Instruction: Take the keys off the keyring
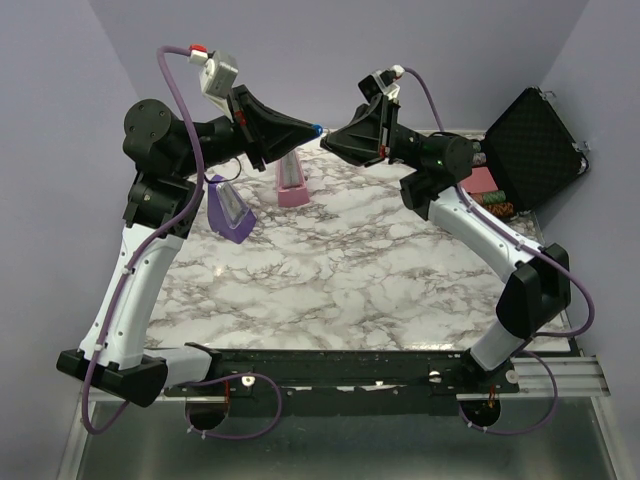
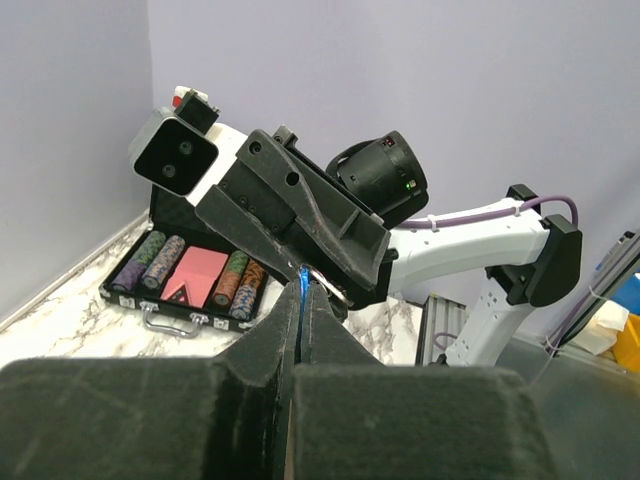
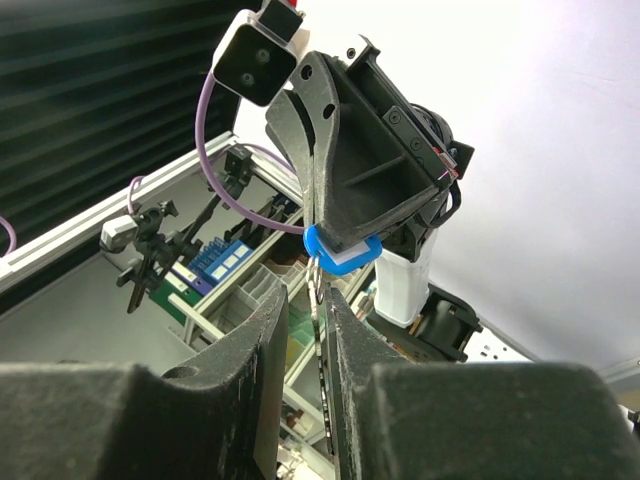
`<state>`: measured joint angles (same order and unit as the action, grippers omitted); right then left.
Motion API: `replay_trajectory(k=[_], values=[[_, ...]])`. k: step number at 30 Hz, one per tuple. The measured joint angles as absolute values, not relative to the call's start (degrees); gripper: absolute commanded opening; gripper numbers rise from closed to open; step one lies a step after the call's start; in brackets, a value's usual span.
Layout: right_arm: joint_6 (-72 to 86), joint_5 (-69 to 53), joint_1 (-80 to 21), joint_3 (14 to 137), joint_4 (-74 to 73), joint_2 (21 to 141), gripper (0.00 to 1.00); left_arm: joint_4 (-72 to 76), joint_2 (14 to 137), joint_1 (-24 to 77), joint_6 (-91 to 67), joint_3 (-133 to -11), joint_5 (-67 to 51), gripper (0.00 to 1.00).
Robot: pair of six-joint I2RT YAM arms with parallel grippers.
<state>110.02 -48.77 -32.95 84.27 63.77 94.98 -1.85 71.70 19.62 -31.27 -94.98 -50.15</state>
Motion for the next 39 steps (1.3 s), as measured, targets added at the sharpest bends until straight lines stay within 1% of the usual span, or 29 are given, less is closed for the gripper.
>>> replay_trajectory(k=[10, 21, 23, 25, 27, 32, 34, 38, 39], values=[[108.55, -48.77, -32.95, 84.12, 62.81, 94.32, 0.18, -2.79, 71.16, 19.64, -30.63, -94.96, -50.15, 0.00], [108.07, -48.77, -32.95, 83.48, 61.84, 94.04, 0.15, -2.76, 70.72, 19.90, -30.63, -94.78, -50.15, 0.00], [108.01, -48.77, -32.95, 83.44, 61.80, 93.95, 0.13, -2.79, 70.52, 19.99, -30.63, -94.65, -50.15, 0.00], [107.98, -48.77, -32.95, 83.22, 61.80, 93.62, 0.08, -2.76, 70.37, 20.01, -30.63, -94.48, -50.15, 0.00], [107.96, -48.75, -32.95, 82.98, 61.80, 93.25, 0.01, -2.76, 70.26, 20.01, -30.63, -94.30, -50.15, 0.00], [107.90, -48.80, -32.95, 82.85, 61.73, 92.95, 0.01, -2.94, 69.84, 20.03, -30.61, -94.24, -50.15, 0.00], [107.59, -48.86, -32.95, 82.83, 61.32, 92.79, 0.01, -3.18, 69.45, 20.12, -30.46, -94.11, -50.13, 0.04], [104.53, -49.93, -33.08, 82.94, 57.76, 91.59, 0.01, -4.16, 68.36, 20.27, -30.24, -93.54, -50.00, 0.18], [103.35, -50.48, -33.12, 83.13, 56.27, 91.20, 0.01, -4.34, 68.03, 20.27, -30.24, -93.27, -49.95, 0.20]])
